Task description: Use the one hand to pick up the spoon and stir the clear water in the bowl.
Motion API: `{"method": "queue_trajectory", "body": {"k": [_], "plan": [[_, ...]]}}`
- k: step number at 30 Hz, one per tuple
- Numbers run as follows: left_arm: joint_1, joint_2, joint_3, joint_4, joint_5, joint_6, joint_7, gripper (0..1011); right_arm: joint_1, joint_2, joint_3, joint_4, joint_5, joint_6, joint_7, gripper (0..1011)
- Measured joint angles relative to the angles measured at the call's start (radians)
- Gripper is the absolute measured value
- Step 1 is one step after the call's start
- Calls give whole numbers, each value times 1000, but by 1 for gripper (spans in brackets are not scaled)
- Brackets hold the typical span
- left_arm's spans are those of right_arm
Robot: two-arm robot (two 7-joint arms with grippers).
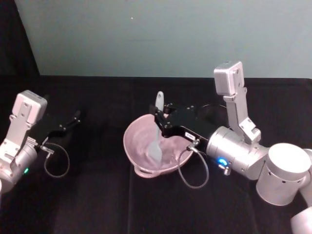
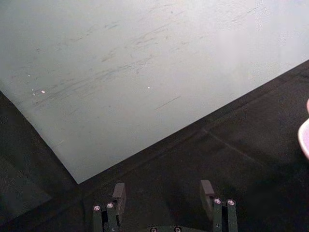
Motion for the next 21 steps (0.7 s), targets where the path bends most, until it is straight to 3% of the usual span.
{"method": "queue_trajectory", "body": {"k": [8, 14, 21], "plan": [[0, 0, 0, 0, 0, 0, 0, 1011, 33, -41, -27, 68, 25, -32, -12, 132], [0, 0, 0, 0, 0, 0, 0, 1011, 63, -72, -41, 151, 2, -157, -55, 131], [0, 0, 0, 0, 0, 0, 0, 1011, 78, -88, -43, 216, -67, -298, -119, 131]]}}
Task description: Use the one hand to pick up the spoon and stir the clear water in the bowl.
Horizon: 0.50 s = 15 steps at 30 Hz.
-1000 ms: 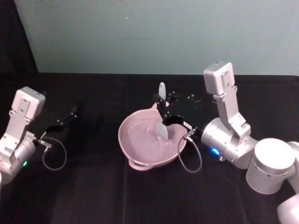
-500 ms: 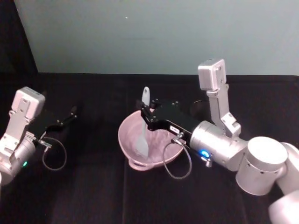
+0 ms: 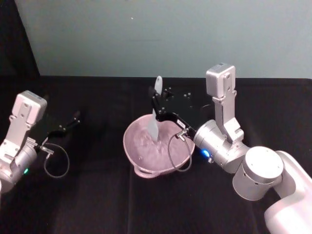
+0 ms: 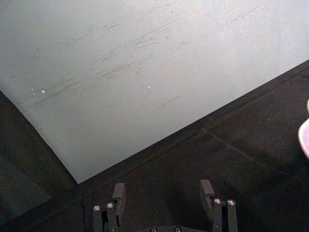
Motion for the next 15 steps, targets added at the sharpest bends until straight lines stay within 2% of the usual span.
{"method": "queue_trajectory", "body": {"k": [7, 15], "plan": [[0, 0, 0, 0, 0, 0, 0, 1011, -12, 0, 22, -11, -41, -46, -27, 132], [0, 0, 0, 0, 0, 0, 0, 1011, -42, 11, 60, -82, -31, -27, -27, 131]]}}
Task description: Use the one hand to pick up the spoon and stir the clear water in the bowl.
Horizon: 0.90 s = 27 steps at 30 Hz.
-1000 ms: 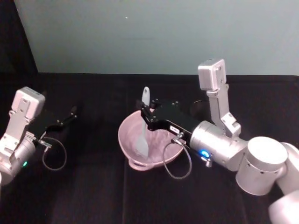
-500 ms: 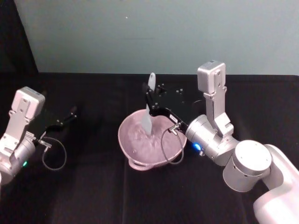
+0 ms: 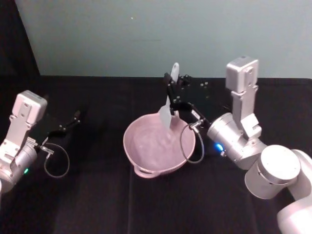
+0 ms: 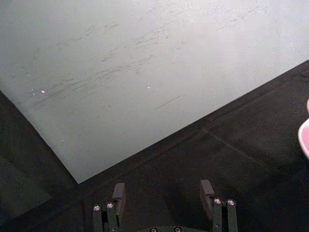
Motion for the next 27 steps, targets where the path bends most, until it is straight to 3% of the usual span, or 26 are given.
{"method": "queue_trajectory", "body": {"k": [10, 20, 27], "plan": [[0, 0, 0, 0, 0, 0, 0, 1011, -28, 27, 44, -99, 66, 93, 14, 131], [0, 0, 0, 0, 0, 0, 0, 1011, -47, 68, 104, -217, 188, 246, 5, 131], [0, 0, 0, 0, 0, 0, 0, 1011, -52, 84, 158, -257, 263, 292, -20, 132]]}}
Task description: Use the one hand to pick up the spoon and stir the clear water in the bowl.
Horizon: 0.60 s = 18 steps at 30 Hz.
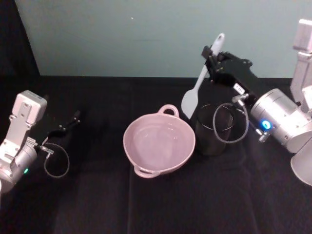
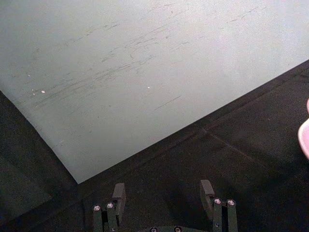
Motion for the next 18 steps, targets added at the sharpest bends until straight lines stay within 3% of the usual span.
{"method": "queue_trajectory", "body": {"k": [11, 18], "plan": [[0, 0, 0, 0, 0, 0, 0, 1011, -6, 16, 51, -21, 56, 6, -52, 131], [0, 0, 0, 0, 0, 0, 0, 1011, 1, 23, 71, 7, 88, 8, -82, 131]]}}
